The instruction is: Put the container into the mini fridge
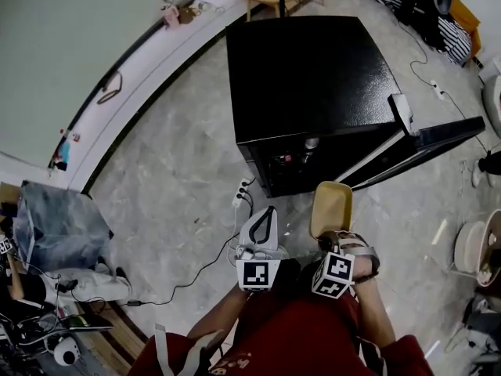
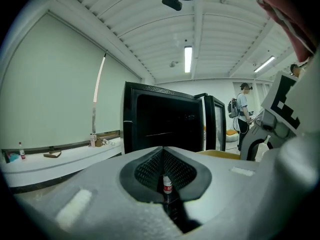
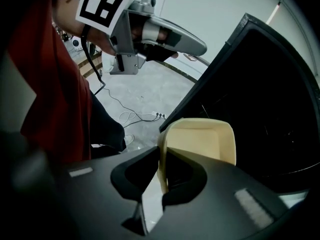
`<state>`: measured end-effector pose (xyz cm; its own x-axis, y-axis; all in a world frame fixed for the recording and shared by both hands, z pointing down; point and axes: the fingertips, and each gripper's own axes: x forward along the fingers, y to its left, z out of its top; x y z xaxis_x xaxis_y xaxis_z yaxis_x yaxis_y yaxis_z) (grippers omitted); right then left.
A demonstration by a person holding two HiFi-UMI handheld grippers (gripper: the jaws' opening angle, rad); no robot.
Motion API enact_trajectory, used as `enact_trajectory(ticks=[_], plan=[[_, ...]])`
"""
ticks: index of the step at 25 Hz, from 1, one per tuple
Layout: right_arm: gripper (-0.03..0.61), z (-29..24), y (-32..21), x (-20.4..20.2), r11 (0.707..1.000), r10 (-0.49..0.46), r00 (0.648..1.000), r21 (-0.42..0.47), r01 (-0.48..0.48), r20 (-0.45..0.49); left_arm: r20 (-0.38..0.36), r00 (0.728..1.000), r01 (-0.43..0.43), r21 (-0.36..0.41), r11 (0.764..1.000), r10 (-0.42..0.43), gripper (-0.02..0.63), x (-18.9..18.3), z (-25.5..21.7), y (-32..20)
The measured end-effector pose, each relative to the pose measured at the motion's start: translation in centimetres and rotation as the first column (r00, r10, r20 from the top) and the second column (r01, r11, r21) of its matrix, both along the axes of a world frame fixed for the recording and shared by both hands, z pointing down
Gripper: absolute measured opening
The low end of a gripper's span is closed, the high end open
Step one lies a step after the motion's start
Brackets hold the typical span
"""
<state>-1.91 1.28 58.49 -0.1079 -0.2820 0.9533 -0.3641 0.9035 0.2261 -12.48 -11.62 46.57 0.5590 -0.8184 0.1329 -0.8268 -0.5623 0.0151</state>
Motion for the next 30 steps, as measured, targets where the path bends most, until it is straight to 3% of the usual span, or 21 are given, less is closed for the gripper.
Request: enact_trajectory(ticks=[9,13,23,30], plan=[[0.026,0.0,-0.3,2.6,0.999,0.037,0.999,0.007,-0.037,0.012,0.021,0.998,-0.051,0.007,0.999,0.051,0.005,3.6,0.4,0.0],[0.026,0.4,-0.8,4.0,0.999,0.043,0.998,0.016,-0.044,0.036,0.036,0.999,-0.035,0.005,0.999,0.035,0.005,5.0,0.7,-0.2],[0.023,1.4,-3.1,6.7,0.996,-0.078,0.991,0.062,0.071,0.107,0.106,0.993,0.055,0.030,0.998,-0.058,0.005,7.8,0.6,-0.5],[0.025,3.2,-3.4,8.8,0.987,-0.155,0.983,0.056,0.150,0.098,0.130,0.986,0.102,0.054,0.993,-0.108,0.005,9.5,0.9,-0.7]])
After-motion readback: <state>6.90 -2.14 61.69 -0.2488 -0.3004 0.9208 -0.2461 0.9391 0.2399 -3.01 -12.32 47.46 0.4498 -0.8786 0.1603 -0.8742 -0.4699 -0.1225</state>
